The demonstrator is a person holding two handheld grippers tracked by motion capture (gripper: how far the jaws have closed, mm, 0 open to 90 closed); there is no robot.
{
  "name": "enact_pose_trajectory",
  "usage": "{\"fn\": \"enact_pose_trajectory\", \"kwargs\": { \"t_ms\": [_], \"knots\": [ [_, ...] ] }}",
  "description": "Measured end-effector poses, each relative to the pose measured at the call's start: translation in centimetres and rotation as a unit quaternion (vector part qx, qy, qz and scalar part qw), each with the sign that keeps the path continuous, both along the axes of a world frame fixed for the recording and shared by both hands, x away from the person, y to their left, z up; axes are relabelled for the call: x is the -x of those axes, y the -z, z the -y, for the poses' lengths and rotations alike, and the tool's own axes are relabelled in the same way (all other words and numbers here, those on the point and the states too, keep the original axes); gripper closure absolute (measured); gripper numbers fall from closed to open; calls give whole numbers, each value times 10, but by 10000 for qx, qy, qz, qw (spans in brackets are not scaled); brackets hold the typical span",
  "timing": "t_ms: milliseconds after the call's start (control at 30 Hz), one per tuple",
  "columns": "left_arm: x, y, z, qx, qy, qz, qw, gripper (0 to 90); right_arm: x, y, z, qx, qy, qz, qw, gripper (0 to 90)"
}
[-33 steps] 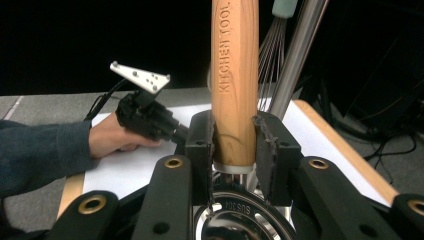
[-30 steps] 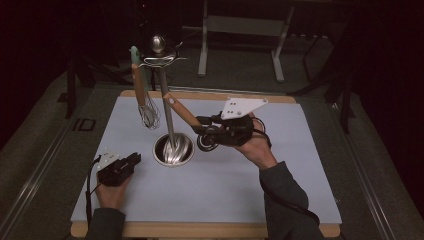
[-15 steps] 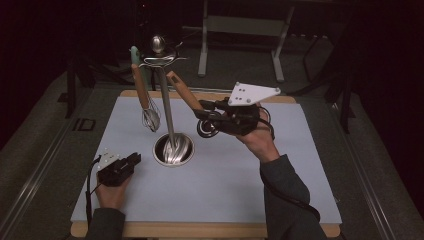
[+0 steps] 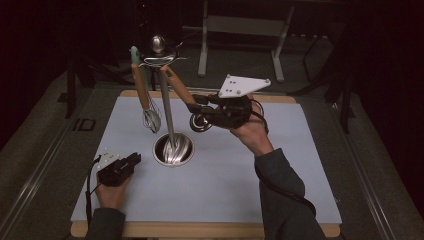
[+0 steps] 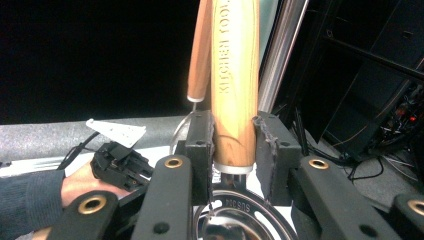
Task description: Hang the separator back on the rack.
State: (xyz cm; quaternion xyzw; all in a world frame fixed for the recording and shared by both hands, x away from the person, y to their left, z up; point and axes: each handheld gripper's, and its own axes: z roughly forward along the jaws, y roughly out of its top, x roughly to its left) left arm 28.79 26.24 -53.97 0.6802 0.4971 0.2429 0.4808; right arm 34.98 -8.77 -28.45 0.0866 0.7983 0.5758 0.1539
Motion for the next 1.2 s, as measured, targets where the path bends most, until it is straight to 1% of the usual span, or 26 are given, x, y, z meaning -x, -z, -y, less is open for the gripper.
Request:
{"fn": "enact_pose_trajectory", "kwargs": {
  "t_ms": [67, 200, 267, 333, 467, 533, 600, 633, 700, 800, 933, 1200],
  "knots": [
    [0, 0, 0, -4, 0, 5, 10000, 785, 0, 1, -2, 40, 10, 11, 10000, 702],
    [0, 0, 0, 7, 5, 6, 10000, 785, 1, 0, -4, 2, -28, 31, 10000, 702],
    [0, 0, 0, 10, 0, 11, 10000, 785, 1, -1, -5, 31, 4, 28, 10000, 702],
    [0, 0, 0, 9, 1, 10, 10000, 785, -1, -1, -7, 102, 106, 7, 9999, 702],
    [0, 0, 0, 21, 1, 10, 10000, 784, -2, 1, -12, 338, 327, 101, 9988, 702],
    [0, 0, 0, 18, 2, 13, 10000, 784, -2, 4, -14, 362, 450, 115, 9983, 702],
    [0, 0, 0, 8, 9, 16, 10000, 782, -1, 5, -16, 360, 480, 86, 9982, 702],
    [0, 0, 0, 11, 13, 15, 10000, 781, -1, 5, -17, 401, 518, 133, 9978, 700],
    [0, 0, 0, 20, 11, 18, 10000, 778, 0, 6, -20, 487, 585, 150, 9970, 695],
    [0, 0, 0, 10, 13, 20, 10000, 776, 0, 6, -23, 550, 656, 171, 9962, 653],
    [1, 0, 0, 28, 8, 23, 10000, 775, -3, 8, -22, 498, 710, 92, 9962, 640],
    [1, 0, 0, 22, 5, 23, 10000, 776, -6, 14, -16, 498, 658, -39, 9966, 640]
  ]
}}
